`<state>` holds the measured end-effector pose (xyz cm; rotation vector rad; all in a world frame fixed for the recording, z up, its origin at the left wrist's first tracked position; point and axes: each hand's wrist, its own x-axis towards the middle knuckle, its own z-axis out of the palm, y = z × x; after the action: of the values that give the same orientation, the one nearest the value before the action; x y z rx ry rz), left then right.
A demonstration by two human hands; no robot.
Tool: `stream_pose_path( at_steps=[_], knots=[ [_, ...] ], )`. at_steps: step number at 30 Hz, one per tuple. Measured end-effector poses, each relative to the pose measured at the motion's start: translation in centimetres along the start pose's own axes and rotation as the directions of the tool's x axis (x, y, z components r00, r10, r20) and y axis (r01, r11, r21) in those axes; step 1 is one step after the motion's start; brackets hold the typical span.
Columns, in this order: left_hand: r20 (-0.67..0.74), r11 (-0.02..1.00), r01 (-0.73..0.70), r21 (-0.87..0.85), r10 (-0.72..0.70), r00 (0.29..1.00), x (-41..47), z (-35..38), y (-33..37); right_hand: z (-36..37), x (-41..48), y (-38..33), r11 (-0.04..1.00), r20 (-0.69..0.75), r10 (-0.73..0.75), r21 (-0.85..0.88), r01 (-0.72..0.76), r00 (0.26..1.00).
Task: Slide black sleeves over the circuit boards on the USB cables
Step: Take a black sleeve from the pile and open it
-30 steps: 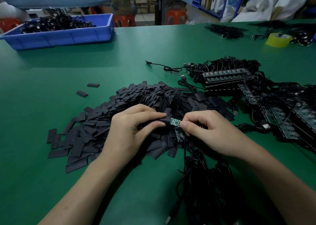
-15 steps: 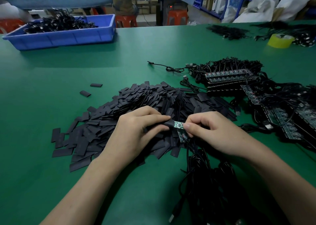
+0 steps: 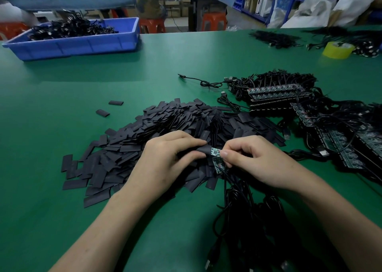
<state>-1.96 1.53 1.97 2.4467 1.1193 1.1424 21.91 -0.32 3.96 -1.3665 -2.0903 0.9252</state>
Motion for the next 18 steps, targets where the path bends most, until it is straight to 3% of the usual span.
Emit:
stream_pose_path(
  at_steps=[7, 13, 18],
  knots=[
    [0.104, 0.995, -0.097, -0.012, 0.098, 0.990, 0.00, -0.11, 0.28, 0.15, -0.01, 0.05, 0.999, 0.021, -0.013, -0.040, 0.014, 1.000],
    [0.080, 0.995, -0.092, -0.033, 0.095, 0.992, -0.12, 0.26, 0.42, 0.38, 0.19, 0.22, 0.998, 0.008, -0.030, -0.052, 0.031, 1.000],
    [-0.045, 0.996, 0.013, -0.090, -0.017, 0.999, 0.01, 0.60, 0.58, 0.67, 0.33, 0.23, 0.988, -0.259, -0.121, 0.062, 0.142, 0.958]
  ],
)
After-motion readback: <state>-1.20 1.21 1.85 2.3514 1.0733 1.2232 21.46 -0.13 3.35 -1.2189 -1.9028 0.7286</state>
